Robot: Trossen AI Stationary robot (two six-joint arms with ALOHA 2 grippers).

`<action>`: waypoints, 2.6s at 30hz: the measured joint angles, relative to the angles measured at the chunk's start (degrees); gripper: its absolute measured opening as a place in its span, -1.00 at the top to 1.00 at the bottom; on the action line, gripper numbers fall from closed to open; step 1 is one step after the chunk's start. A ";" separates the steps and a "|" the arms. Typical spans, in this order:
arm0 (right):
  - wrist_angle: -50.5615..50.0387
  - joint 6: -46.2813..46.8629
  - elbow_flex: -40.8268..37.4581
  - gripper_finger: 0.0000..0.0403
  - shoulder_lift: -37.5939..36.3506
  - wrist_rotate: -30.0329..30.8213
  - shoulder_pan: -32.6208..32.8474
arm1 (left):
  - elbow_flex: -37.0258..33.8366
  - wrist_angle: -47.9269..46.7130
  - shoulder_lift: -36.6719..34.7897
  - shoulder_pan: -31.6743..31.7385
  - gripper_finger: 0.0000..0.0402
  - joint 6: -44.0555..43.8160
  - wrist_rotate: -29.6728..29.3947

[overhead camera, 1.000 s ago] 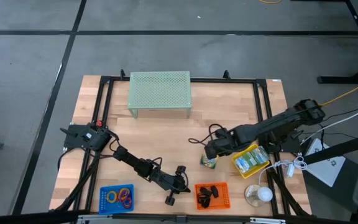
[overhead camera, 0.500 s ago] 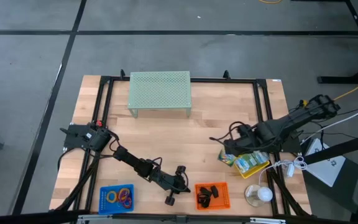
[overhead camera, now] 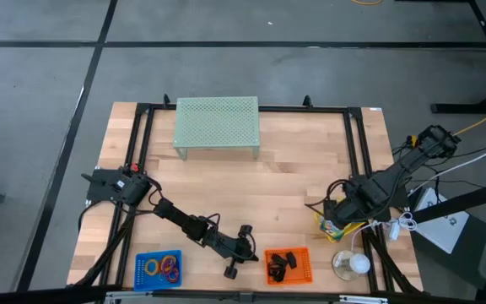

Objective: Pick & Place Office Desk Supplies
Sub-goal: Put the box of crayons into the yellow bin, then put the yellow bin on the shelf

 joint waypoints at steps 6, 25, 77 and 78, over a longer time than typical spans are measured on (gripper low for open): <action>-2.76 0.18 0.00 1.00 3.32 1.50 0.28 | 0.00 0.00 0.01 -0.03 0.98 -0.29 0.02; -0.50 0.29 0.00 0.96 13.03 2.29 0.59 | 0.00 0.00 -0.01 -0.09 0.98 -0.53 -0.03; -4.42 1.90 10.84 0.07 13.25 21.73 4.84 | -42.41 3.19 -71.68 25.27 0.98 6.23 33.37; -3.61 2.40 10.84 0.07 13.26 19.41 5.03 | -43.35 3.28 -73.41 25.89 0.98 6.77 35.05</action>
